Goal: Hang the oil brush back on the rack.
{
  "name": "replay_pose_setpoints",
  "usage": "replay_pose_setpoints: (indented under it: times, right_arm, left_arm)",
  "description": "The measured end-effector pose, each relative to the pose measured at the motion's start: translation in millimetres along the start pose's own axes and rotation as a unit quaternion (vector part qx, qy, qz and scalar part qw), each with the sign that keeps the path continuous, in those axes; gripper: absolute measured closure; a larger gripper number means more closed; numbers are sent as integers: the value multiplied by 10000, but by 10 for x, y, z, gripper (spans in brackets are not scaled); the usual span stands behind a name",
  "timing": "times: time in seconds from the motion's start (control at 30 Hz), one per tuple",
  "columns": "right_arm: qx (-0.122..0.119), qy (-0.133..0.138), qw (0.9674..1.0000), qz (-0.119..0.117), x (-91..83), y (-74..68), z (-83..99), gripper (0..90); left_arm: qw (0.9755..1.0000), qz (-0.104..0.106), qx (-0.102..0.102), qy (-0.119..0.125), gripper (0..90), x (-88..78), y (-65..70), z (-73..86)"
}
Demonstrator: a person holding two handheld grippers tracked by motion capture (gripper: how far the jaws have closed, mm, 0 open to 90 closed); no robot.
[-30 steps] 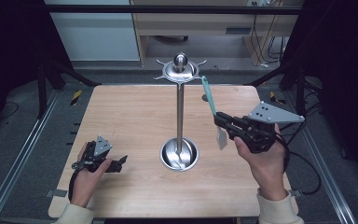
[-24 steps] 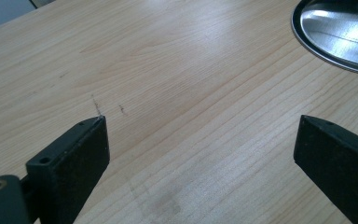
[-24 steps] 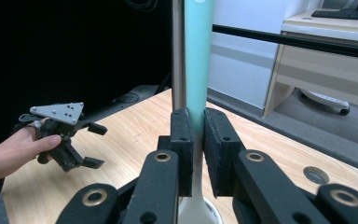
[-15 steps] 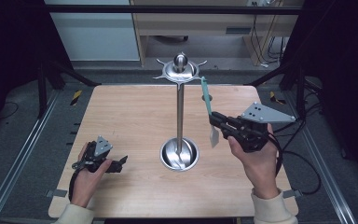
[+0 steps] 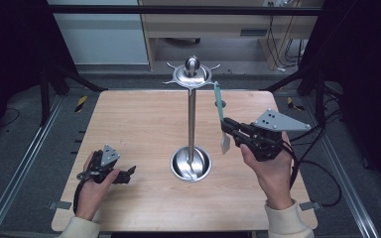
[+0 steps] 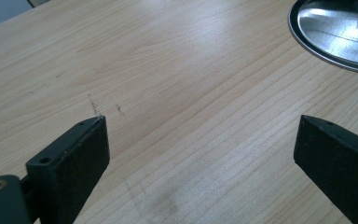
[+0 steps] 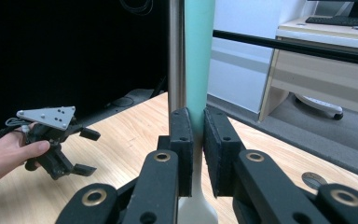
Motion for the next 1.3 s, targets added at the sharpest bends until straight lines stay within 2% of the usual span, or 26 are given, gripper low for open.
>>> replay_pose_setpoints:
  times: [0.3,0.4,0.5,0.67,0.77,1.07,1.3]
  right_arm:
    - [7,14,10000,-31,33,1,9,828]
    - [-18,18,10000,-54,48,-3,12,868]
    - [-35,42,10000,-61,71,-7,7,829]
    - [-77,4,10000,-43,95,-14,9,818]
    - [-81,-52,9999,44,93,-22,5,796]
    - [-148,-102,9986,499,81,-21,4,616]
    - [-198,-167,9976,649,107,-19,22,475]
  left_arm:
    - [10000,2,11,-3,30,5,12,-1]
    - [10000,0,6,-3,31,3,10,0]
    - [10000,5,12,-8,31,5,12,0]
    - [10000,4,4,0,31,3,9,1]
    - [10000,7,0,1,30,0,4,0]
    - [10000,-7,0,2,31,-5,-2,0]
    - [10000,-6,3,1,30,-4,-5,0]
Point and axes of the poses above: each handheld gripper's, and its own axes: x roughly forward along the jaws, z roughly out of its underside, y roughly to its right, the point moved 2 cm from there along x, roughly forward along the jaws, and after that the axes turned 3 degrees about -z, right-handed, at the moved point
